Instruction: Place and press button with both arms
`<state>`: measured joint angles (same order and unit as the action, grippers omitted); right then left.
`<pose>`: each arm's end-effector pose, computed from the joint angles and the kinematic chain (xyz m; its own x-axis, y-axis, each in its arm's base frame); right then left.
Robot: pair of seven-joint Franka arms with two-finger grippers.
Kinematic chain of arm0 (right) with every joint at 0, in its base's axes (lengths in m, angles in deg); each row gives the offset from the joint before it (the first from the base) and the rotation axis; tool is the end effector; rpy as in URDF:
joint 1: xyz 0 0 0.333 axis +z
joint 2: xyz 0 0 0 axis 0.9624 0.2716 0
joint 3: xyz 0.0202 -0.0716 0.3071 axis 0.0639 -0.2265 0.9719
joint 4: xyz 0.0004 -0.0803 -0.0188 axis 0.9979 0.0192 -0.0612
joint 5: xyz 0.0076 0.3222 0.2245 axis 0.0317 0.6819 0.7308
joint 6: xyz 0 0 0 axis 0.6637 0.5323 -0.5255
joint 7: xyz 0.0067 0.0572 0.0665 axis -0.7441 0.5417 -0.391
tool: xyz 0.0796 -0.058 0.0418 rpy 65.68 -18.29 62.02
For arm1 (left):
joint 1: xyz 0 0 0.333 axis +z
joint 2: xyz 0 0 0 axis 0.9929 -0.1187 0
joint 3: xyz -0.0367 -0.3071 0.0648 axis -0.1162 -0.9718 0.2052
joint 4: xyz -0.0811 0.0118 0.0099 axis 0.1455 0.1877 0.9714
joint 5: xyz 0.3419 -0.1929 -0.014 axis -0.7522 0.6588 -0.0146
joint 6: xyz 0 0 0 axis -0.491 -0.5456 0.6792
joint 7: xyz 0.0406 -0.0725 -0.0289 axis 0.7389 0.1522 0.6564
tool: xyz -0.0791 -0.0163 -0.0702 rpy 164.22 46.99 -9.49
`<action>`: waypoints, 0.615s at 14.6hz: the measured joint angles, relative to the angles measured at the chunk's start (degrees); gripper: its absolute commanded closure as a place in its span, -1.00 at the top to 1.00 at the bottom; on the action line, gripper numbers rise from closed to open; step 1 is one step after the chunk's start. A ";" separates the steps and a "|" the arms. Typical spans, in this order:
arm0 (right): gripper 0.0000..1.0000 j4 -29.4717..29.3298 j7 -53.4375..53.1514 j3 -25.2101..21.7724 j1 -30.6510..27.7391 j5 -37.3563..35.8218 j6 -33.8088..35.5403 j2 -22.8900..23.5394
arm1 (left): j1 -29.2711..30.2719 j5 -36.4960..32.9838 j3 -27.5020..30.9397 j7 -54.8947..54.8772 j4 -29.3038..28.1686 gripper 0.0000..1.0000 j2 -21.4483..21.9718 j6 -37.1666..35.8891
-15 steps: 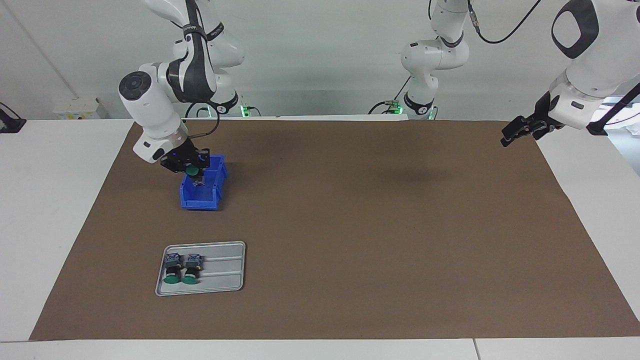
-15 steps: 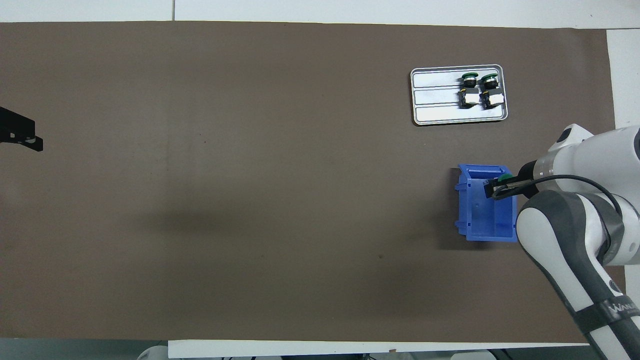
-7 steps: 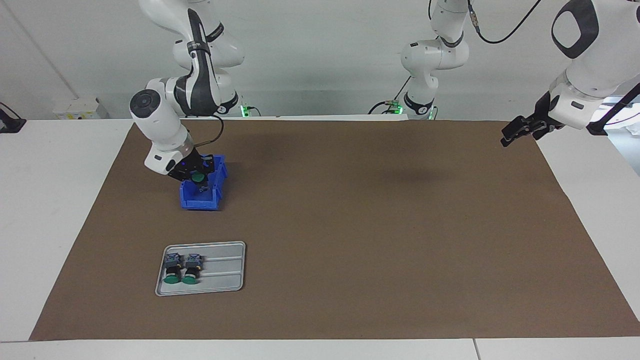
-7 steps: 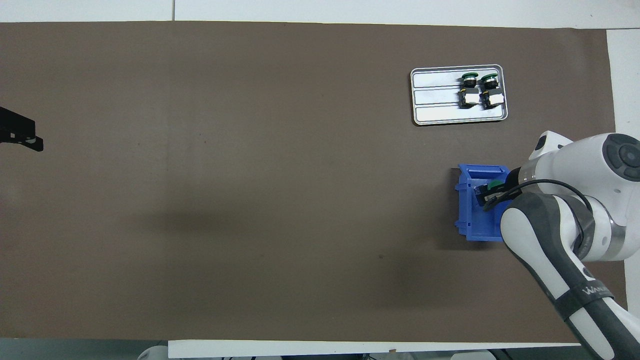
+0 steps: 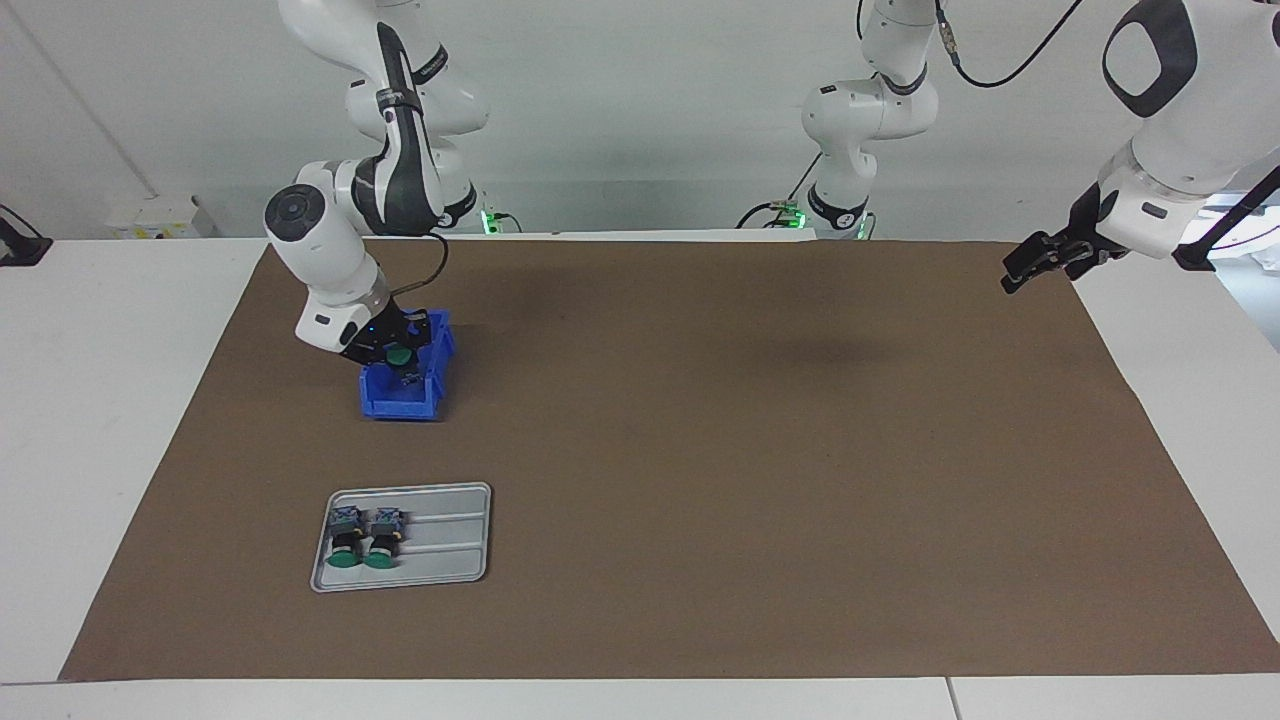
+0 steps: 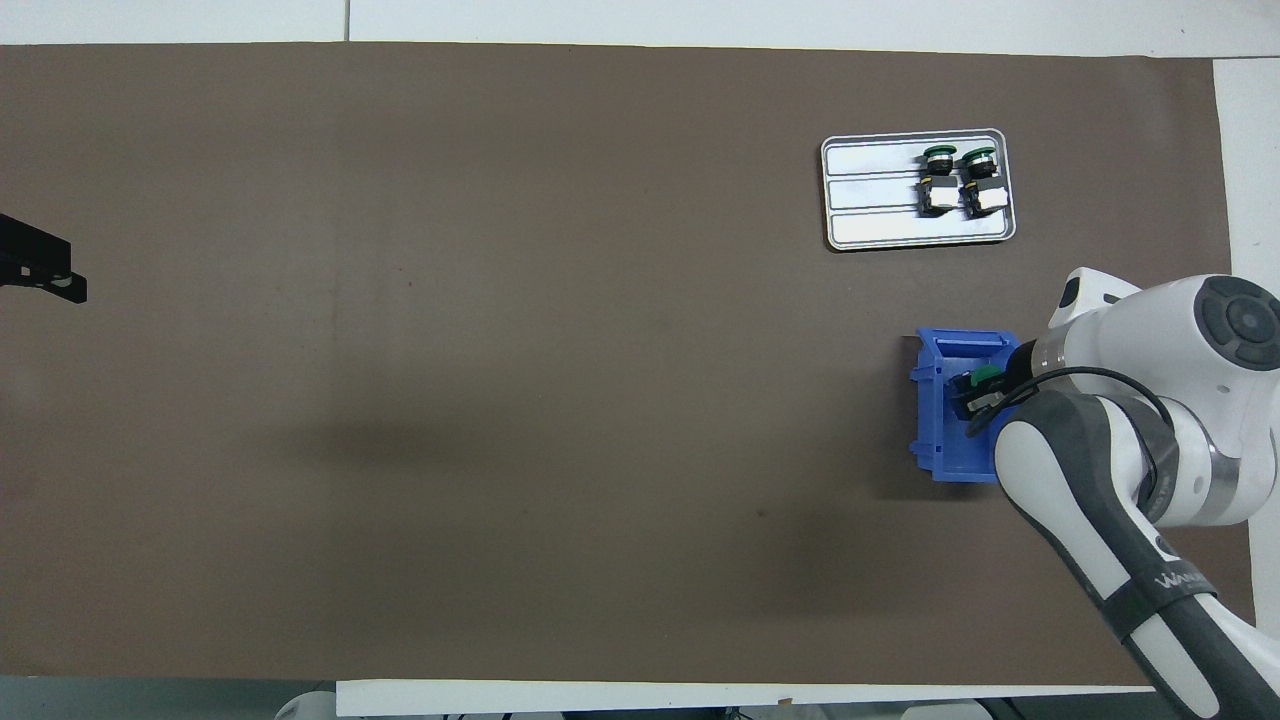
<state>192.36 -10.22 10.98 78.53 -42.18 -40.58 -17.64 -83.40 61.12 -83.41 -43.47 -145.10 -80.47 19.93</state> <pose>0.4780 0.0034 0.3425 0.9155 0.3975 -0.0628 0.3926 -0.9164 -0.0778 0.5510 -0.0065 0.6006 0.9826 0.1015 -0.1552 0.1006 -0.9948 -0.0139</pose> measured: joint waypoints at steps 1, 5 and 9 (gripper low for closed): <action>-0.67 0.47 1.57 0.00 0.00 0.00 -0.79 0.01 | 0.00 0.00 0.00 -0.01 0.00 1.00 0.00 0.00; -0.30 1.28 5.37 0.00 0.00 0.00 -2.37 0.01 | 0.00 0.00 0.00 -0.89 0.00 1.00 0.00 0.00; -0.12 1.34 5.92 0.00 0.00 0.00 -2.37 0.01 | 0.00 0.00 0.00 -2.05 0.00 1.00 0.00 0.00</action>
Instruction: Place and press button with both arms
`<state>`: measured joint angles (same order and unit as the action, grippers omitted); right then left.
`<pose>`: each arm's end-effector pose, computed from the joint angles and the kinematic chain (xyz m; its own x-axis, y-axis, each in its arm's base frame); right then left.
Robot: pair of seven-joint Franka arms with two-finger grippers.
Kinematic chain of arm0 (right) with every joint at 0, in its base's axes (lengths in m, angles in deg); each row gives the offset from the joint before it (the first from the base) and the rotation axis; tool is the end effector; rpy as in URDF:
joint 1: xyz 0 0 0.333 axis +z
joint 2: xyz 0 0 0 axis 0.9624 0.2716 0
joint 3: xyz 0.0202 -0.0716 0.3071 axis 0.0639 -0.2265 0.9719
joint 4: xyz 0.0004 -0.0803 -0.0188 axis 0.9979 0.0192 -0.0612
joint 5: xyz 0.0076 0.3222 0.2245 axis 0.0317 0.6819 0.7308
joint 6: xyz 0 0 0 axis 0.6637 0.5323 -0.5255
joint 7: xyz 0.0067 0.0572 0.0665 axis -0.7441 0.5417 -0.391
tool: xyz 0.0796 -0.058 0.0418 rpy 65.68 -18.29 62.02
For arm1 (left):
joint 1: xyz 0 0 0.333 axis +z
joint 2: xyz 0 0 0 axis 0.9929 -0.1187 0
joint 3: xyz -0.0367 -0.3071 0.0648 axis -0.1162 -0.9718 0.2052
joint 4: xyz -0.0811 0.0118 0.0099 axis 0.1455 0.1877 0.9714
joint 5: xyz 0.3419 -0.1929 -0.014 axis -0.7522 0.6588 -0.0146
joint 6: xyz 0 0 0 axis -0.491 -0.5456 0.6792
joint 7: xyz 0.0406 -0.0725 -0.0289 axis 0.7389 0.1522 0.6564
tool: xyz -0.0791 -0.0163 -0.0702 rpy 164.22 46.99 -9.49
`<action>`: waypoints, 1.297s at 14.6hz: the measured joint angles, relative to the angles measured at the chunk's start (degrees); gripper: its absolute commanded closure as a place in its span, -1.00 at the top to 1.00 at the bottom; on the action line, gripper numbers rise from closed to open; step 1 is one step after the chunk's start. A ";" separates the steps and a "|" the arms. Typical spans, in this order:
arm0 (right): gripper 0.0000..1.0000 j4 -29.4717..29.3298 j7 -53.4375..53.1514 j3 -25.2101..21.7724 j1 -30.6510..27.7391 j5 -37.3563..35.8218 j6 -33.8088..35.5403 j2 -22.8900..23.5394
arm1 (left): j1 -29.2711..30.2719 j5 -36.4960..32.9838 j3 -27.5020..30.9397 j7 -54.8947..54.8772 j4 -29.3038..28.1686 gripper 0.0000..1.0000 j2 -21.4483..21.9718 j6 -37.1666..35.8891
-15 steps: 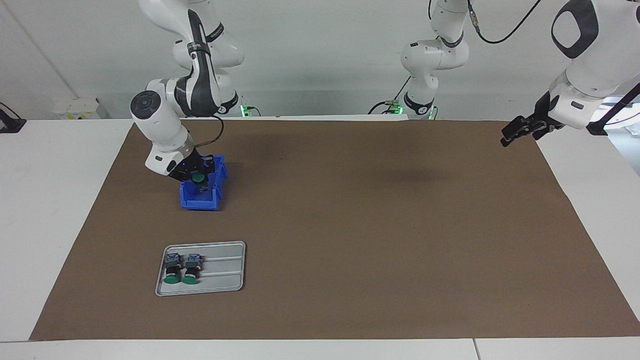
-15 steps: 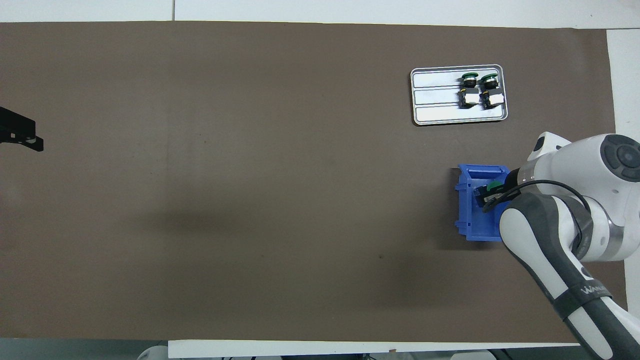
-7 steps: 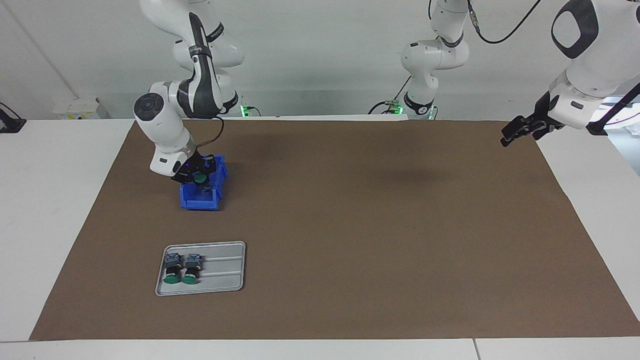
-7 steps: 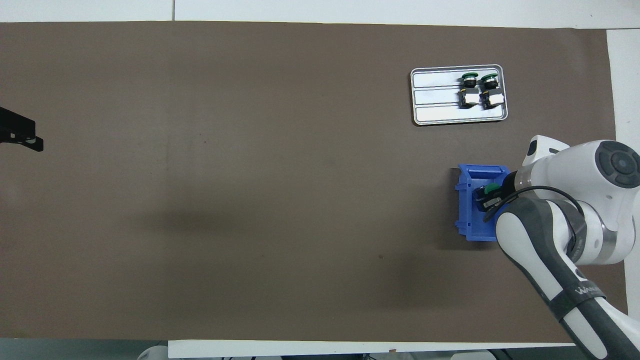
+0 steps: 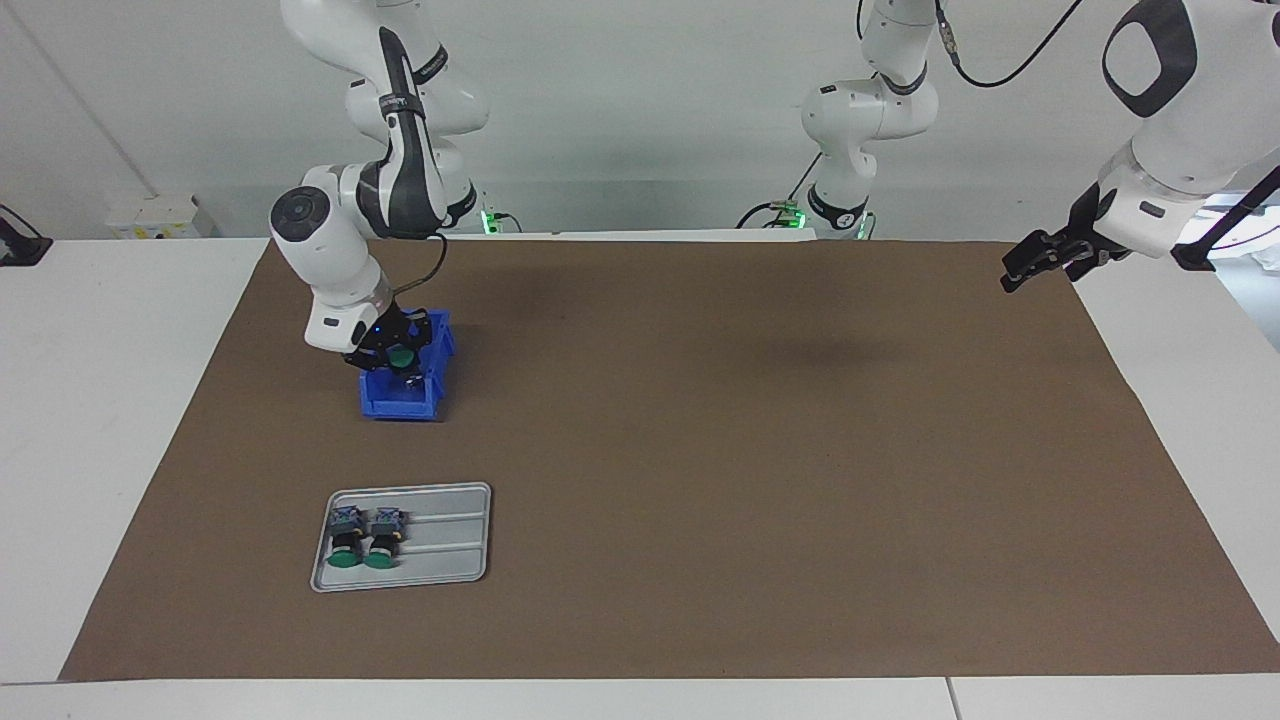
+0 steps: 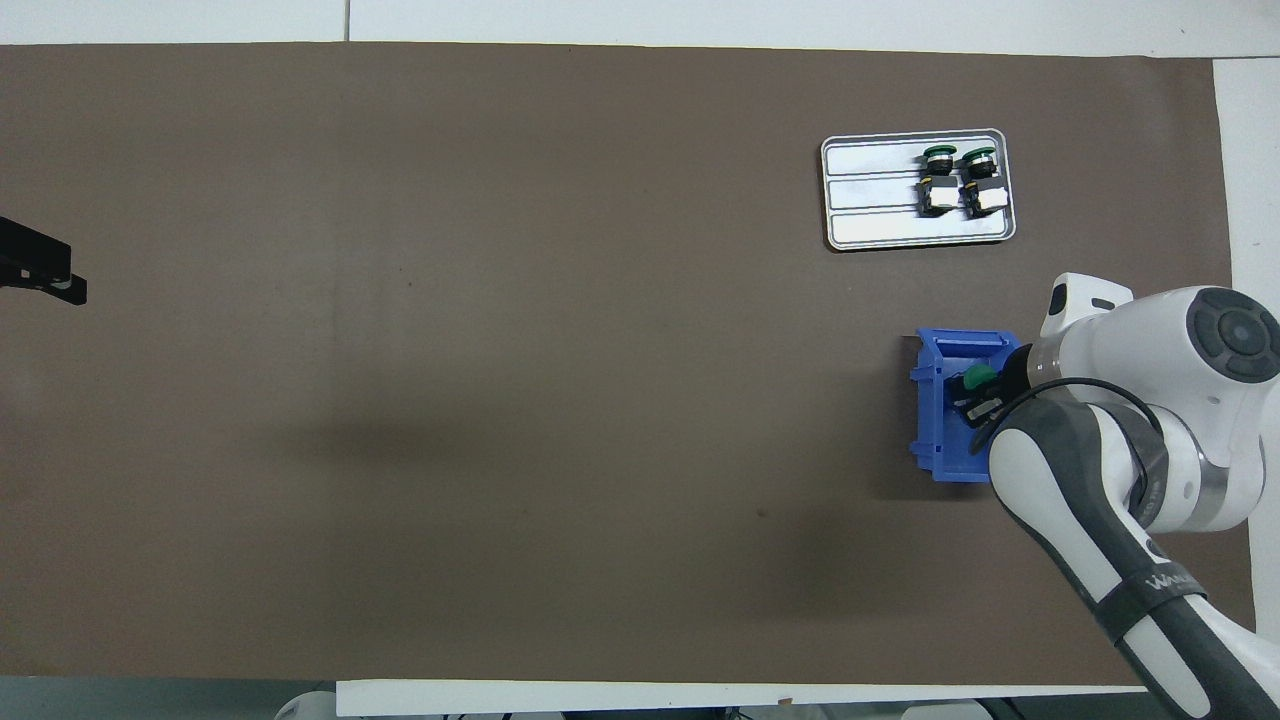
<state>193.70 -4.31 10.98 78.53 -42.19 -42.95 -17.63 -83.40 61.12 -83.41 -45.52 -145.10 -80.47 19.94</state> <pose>0.4753 0.0031 0.3359 0.8718 0.4883 -0.0398 0.4848 -0.8715 -0.0739 0.5510 -0.0065 0.6006 0.9856 0.0659 -0.1554 0.0654 -0.9978 -0.0084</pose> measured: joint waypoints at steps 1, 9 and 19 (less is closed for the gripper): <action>-0.12 0.02 0.00 0.00 0.00 0.00 0.00 0.00 | 0.00 0.00 0.00 -0.06 0.00 1.00 0.00 0.00; 0.98 -1.19 0.01 -0.01 -0.08 0.00 2.45 -0.06 | 0.02 0.00 0.05 -0.06 0.00 1.00 0.00 0.00; 0.98 -31.18 -10.93 -0.43 -0.32 -0.05 33.05 -3.17 | 0.02 0.00 0.06 -0.05 0.00 1.00 0.00 0.00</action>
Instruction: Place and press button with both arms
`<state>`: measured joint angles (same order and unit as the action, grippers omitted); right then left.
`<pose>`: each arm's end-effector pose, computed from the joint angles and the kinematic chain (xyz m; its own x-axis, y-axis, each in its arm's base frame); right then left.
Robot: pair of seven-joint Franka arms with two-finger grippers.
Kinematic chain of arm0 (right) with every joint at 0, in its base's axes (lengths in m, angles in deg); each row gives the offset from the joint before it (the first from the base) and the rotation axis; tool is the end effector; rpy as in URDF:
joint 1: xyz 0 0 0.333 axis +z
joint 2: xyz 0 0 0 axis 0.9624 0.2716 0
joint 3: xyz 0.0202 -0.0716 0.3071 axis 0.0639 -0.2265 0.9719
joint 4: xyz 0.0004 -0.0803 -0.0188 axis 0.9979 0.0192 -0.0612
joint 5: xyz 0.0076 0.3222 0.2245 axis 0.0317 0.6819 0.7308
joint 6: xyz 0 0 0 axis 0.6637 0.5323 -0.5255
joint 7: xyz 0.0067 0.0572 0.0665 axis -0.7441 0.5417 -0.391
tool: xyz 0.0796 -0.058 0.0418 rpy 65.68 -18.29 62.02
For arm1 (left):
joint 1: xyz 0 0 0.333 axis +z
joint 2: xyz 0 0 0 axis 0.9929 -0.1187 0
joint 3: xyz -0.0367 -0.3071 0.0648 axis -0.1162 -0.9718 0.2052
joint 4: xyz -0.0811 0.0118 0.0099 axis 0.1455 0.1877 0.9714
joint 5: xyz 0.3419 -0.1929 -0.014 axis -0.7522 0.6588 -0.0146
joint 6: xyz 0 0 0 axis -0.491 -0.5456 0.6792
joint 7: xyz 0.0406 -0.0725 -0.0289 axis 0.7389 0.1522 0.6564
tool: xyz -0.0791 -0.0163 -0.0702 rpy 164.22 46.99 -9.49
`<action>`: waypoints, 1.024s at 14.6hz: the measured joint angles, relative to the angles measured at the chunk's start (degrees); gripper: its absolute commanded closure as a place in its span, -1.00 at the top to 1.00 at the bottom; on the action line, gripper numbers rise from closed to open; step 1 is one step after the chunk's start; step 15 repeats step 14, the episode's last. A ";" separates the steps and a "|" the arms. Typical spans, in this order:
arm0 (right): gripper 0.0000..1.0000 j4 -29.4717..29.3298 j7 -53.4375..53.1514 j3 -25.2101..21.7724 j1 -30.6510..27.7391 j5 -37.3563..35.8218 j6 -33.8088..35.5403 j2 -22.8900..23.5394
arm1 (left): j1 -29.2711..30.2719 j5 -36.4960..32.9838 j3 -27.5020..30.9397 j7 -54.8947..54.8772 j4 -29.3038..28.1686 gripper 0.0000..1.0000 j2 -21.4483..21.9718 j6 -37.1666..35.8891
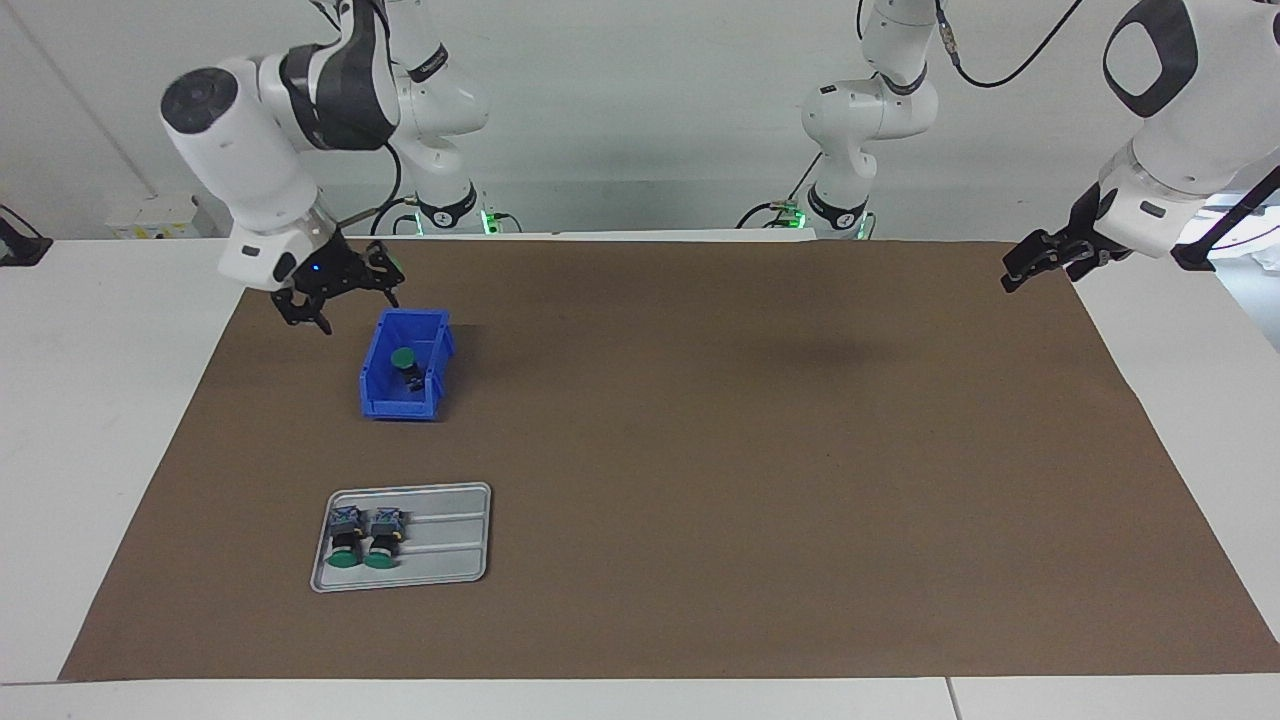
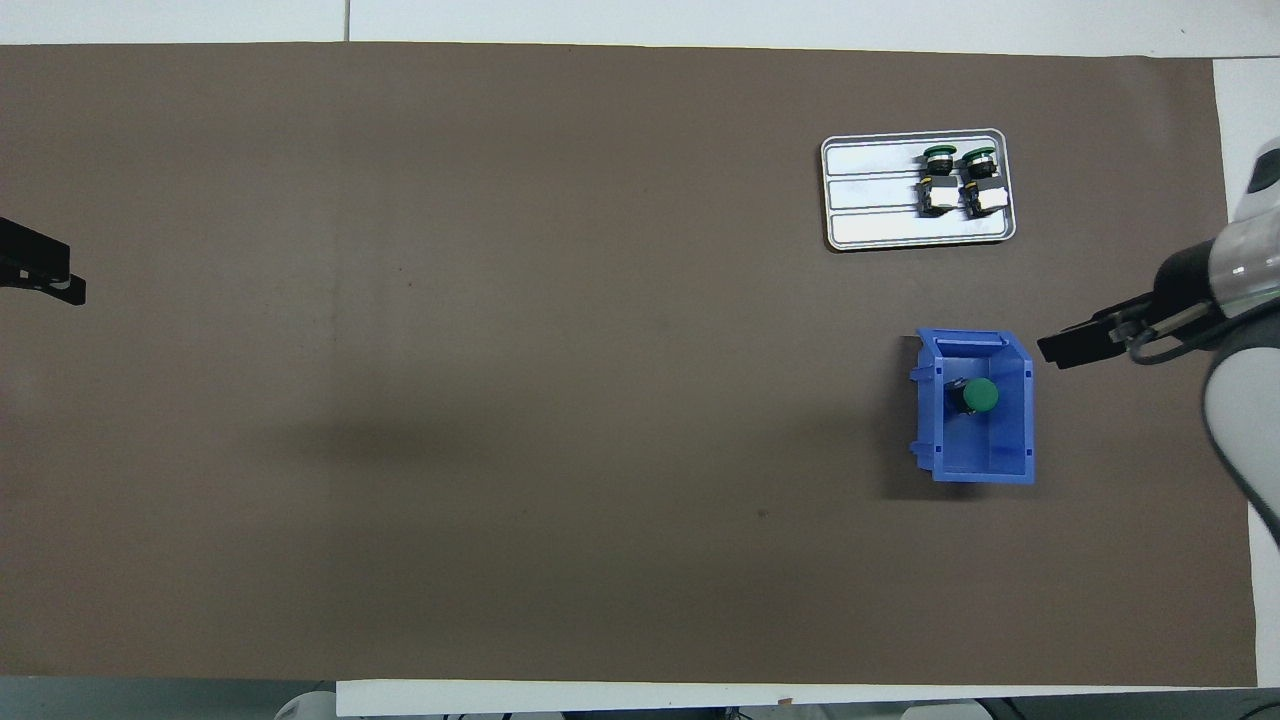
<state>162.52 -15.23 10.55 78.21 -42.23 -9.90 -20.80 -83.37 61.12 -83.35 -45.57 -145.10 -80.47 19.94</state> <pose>0.5173 -0.0019 0.5654 0.9442 0.3283 -0.0253 0.3257 -0.9426 -0.0740 0.5510 -0.0057 0.6006 0.9856 0.0666 -0.1554 0.0661 -0.9978 -0.0083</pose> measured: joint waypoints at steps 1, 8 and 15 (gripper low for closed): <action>0.98 -3.78 -2.25 -0.01 -0.06 -0.28 3.37 0.17 | 0.00 0.00 0.00 0.00 0.00 1.00 0.00 0.00; 0.98 -17.04 -9.72 -0.22 -0.46 -3.18 12.95 5.95 | 0.00 0.00 0.00 0.00 0.00 1.00 0.00 0.00; 0.98 -17.66 -10.95 -0.21 -0.35 -3.36 13.02 7.05 | 0.00 0.00 0.00 0.00 0.00 1.00 0.00 0.00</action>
